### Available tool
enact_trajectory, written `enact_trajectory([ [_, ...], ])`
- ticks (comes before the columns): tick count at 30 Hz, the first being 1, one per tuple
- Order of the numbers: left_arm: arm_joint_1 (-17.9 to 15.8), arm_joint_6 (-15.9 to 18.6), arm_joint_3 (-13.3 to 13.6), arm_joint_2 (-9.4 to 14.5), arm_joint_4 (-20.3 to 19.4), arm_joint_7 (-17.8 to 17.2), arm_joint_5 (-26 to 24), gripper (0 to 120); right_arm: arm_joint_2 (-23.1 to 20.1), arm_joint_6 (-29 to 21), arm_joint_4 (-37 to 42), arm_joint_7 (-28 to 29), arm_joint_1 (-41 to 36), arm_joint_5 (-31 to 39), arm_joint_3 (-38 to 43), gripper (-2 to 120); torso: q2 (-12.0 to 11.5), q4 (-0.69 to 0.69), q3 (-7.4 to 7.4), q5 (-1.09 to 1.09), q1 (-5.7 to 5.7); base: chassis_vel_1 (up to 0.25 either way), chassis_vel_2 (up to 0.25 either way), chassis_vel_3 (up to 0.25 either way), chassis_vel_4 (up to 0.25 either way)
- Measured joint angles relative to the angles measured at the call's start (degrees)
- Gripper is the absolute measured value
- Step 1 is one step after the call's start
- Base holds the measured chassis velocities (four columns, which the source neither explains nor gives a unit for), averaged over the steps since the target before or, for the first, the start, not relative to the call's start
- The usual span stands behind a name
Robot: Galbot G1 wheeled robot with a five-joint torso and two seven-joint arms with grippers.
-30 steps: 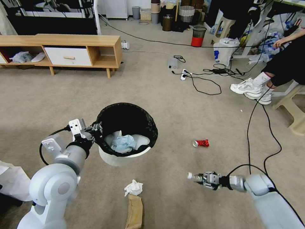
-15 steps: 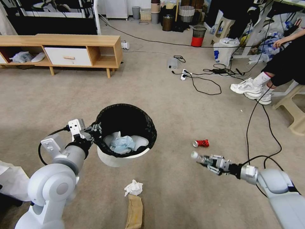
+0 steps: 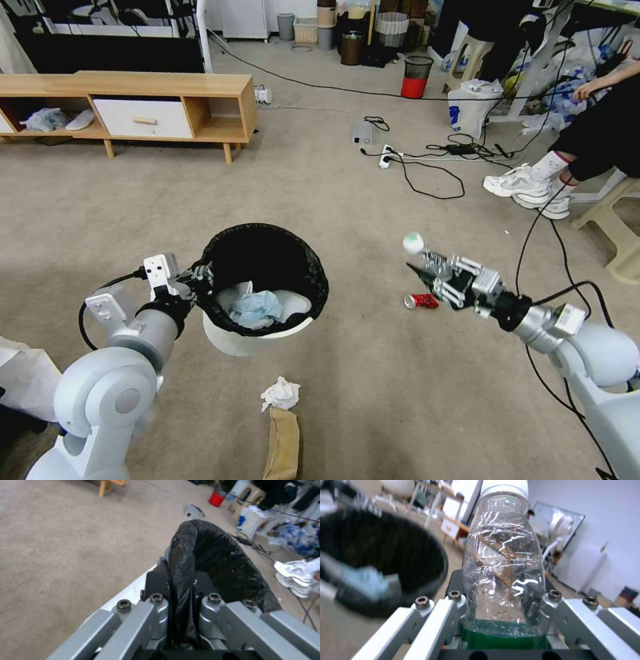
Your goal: Pick up the trash bin and place the garbage on the floor into it.
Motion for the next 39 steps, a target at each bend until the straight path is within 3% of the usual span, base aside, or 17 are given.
enact_trajectory([
  [5, -1.4, -1.2, 2.5, 1.4, 1.8, 2.4, 0.1, 7, -3.4, -0.4, 2.4, 1.2, 1.8, 3.0, -1.3, 26, 0.0, -0.03, 0.0, 0.0, 0.0, 0.0, 0.0, 0.0, 0.0],
  [15, -3.9, -2.6, 5.9, 2.3, 4.5, 3.6, -3.0, 7, -4.9, -0.6, 6.4, 1.4, 4.0, 7.6, -2.8, 26, 0.0, -0.03, 0.0, 0.0, 0.0, 0.0, 0.0, 0.0, 0.0],
  [28, -6.3, -4.8, 12.6, 2.5, 6.8, 4.4, -7.2, 7, -5.6, -0.8, 8.6, 1.5, 9.6, 11.8, -8.9, 26, 0.0, -0.01, 0.0, 0.01, 0.0, 0.0, 0.0, 0.0, 0.0],
  [39, -12.4, -11.3, 24.0, 2.8, 13.9, 7.5, -9.8, 7, -6.6, -0.7, 8.1, 0.6, 7.4, 11.8, -9.0, 26, 0.0, -0.03, 0.0, 0.01, 0.0, 0.0, 0.0, 0.0, 0.0],
])
